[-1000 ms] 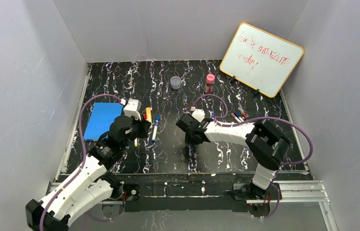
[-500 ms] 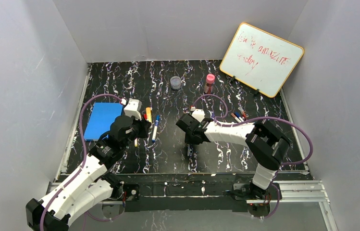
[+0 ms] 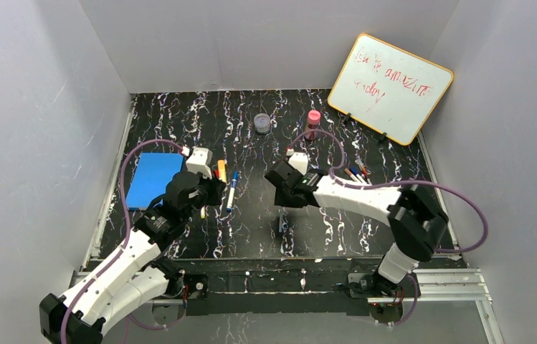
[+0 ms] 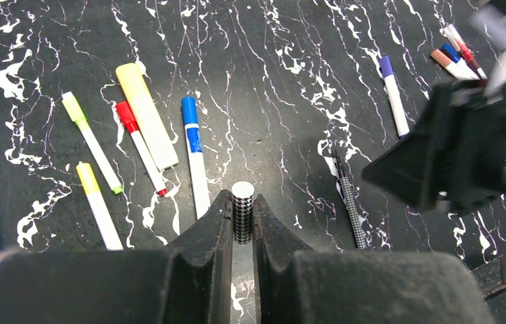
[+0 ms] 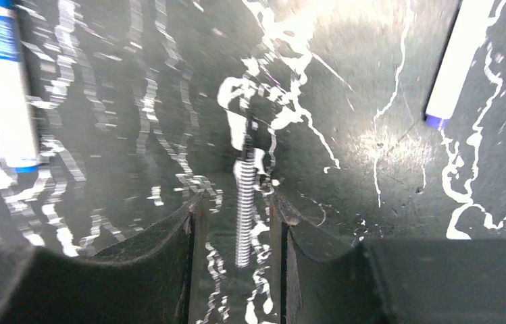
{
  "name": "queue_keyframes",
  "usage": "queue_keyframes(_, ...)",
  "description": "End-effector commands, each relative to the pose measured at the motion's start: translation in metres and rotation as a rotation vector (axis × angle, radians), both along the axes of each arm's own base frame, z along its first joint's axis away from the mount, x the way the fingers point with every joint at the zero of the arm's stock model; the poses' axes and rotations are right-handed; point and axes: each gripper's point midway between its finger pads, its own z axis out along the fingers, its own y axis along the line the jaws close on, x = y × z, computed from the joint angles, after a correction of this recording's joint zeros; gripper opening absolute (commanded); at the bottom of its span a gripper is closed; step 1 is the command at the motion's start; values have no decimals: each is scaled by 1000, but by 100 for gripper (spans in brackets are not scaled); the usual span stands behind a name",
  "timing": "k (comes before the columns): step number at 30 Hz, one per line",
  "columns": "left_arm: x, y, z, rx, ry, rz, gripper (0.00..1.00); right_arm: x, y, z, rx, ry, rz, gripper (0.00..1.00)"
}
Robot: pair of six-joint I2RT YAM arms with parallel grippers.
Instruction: Open the pen caps
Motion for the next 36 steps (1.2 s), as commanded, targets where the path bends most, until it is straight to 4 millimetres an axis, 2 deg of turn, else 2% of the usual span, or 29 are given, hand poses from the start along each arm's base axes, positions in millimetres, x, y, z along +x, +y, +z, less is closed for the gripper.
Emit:
queue_keyframes(1, 6, 1, -4, 16, 5, 24, 0, 23, 2, 88, 90, -195, 14, 46)
queue_keyframes(3, 12, -2, -8, 23, 29, 34, 0, 24, -6, 108, 114, -277, 55, 47)
queue_keyframes(4, 17, -5, -11, 29, 52, 44, 0, 24, -10, 113, 128, -317, 76, 52)
queue_keyframes(6, 28, -13, -20, 63, 127, 57, 0, 22, -29, 107, 153, -395, 57, 65)
queue_keyframes(8, 43, -24, -31, 105, 207, 70, 0, 13, -38, 101, 247, -433, 109, 69)
queue_keyframes(9, 53, -33, -30, 111, 229, 63, 0, 8, -41, 103, 299, -442, 149, 70)
queue_keyframes(12, 79, -54, -57, 168, 317, 50, 0, -9, -55, 101, 360, -426, 195, 72)
queue_keyframes(16, 115, -77, -88, 179, 390, 41, 0, -28, -61, 95, 397, -398, 237, 74)
queue_keyframes(21, 160, -93, -130, 138, 492, 50, 2, -34, -70, 95, 383, -372, 216, 74)
queue_keyframes(25, 189, -102, -145, 120, 494, 54, 8, -35, -69, 103, 391, -357, 203, 73)
queue_keyframes(29, 208, -111, -156, 102, 496, 52, 12, -33, -71, 112, 387, -356, 182, 72)
queue_keyframes(33, 217, -117, -168, 99, 504, 49, 16, -30, -72, 124, 385, -377, 176, 72)
queue_keyframes(36, 221, -117, -172, 108, 502, 50, 24, -28, -72, 127, 375, -383, 175, 72)
